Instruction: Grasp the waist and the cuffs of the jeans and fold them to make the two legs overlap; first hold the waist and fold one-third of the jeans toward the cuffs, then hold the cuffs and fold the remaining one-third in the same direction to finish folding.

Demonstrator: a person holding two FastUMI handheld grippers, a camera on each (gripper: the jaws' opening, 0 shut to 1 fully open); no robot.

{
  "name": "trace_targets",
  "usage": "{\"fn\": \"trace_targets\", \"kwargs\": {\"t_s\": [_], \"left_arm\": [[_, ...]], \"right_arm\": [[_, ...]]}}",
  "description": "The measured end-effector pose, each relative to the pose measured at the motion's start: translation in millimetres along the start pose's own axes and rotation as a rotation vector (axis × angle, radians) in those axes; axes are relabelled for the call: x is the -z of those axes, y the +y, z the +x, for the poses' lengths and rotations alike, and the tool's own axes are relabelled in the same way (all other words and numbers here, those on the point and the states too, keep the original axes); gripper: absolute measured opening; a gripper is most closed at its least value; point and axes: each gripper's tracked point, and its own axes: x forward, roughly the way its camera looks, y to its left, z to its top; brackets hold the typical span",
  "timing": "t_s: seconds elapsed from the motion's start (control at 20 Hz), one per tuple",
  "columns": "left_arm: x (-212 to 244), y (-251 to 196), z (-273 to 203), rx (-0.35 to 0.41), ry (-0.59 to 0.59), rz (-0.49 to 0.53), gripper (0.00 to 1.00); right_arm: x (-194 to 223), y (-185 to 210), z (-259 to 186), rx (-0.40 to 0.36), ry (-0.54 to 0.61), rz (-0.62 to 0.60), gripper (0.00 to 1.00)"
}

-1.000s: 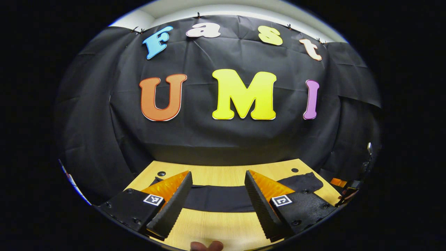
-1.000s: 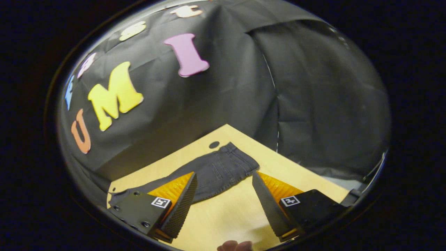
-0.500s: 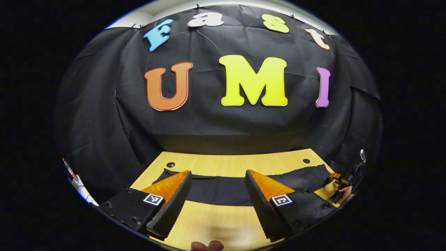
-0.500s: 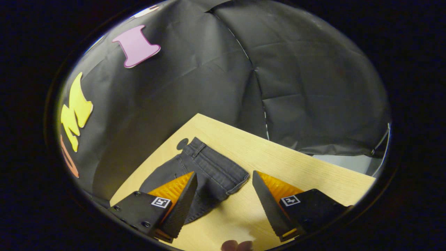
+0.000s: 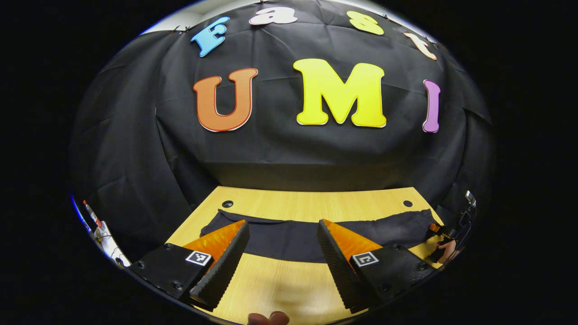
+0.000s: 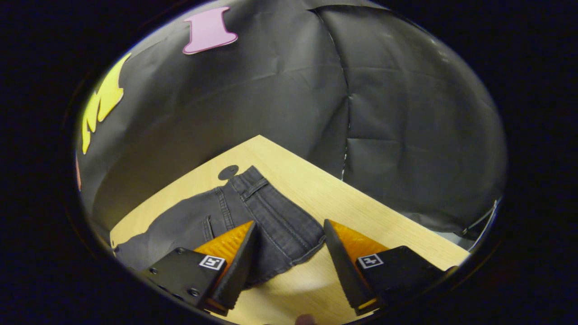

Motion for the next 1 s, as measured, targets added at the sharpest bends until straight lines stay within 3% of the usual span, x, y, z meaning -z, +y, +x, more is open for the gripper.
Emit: {"fn": "trace_targets", "kwargs": {"t_s": [0.1, 0.15, 0.3, 0.4, 0.45, 0.5, 0.7, 0.8, 0.95, 1.0], "left_arm": [[0.1, 4.5, -2.1, -0.008, 0.001, -0.007, 0.97], [2.0, 6.1, -2.6, -0.012, 0.001, -0.01, 0.97], [1.0, 16.8, -5.9, -0.029, -0.011, -0.015, 0.97], [2.2, 27.1, -9.1, -0.043, -0.02, -0.032, 0.97], [1.5, 33.2, -10.9, -0.051, -0.025, -0.041, 0.97], [0.2, 39.1, -12.8, -0.058, -0.034, -0.049, 0.97], [2.1, 65.4, -23.3, -0.088, -0.077, -0.064, 0.97], [3.7, 76.1, -26.4, -0.095, -0.091, -0.08, 0.97], [12.9, 95.5, -32.4, -0.104, -0.091, -0.131, 0.97], [14.0, 105.3, -33.2, -0.113, -0.097, -0.144, 0.97]], "right_arm": [[0.1, 7.7, 1.5, -0.029, 0.021, 0.016, 0.65], [0.7, 10.5, -1.0, -0.038, 0.044, 0.011, 0.59], [-3.7, 9.6, -11.1, -0.026, 0.083, -0.046, 0.3], [-4.9, 9.1, -14.9, -0.005, 0.11, -0.063, 0.15], [-11.0, 11.3, -21.7, -0.002, 0.11, -0.06, 0.15], [-14.8, 15.9, -27.7, -0.004, 0.11, -0.063, 0.06], [-43.7, 43.0, -63.3, -0.025, 0.068, -0.08, 0.02], [-57.7, 62.5, -82.5, -0.021, 0.04, -0.089, 0.06], [-81.9, 114.1, -118.5, -0.054, -0.045, -0.174, 0.1], [-86.4, 136.0, -135.8, -0.075, -0.078, -0.211, 0.06]]}}
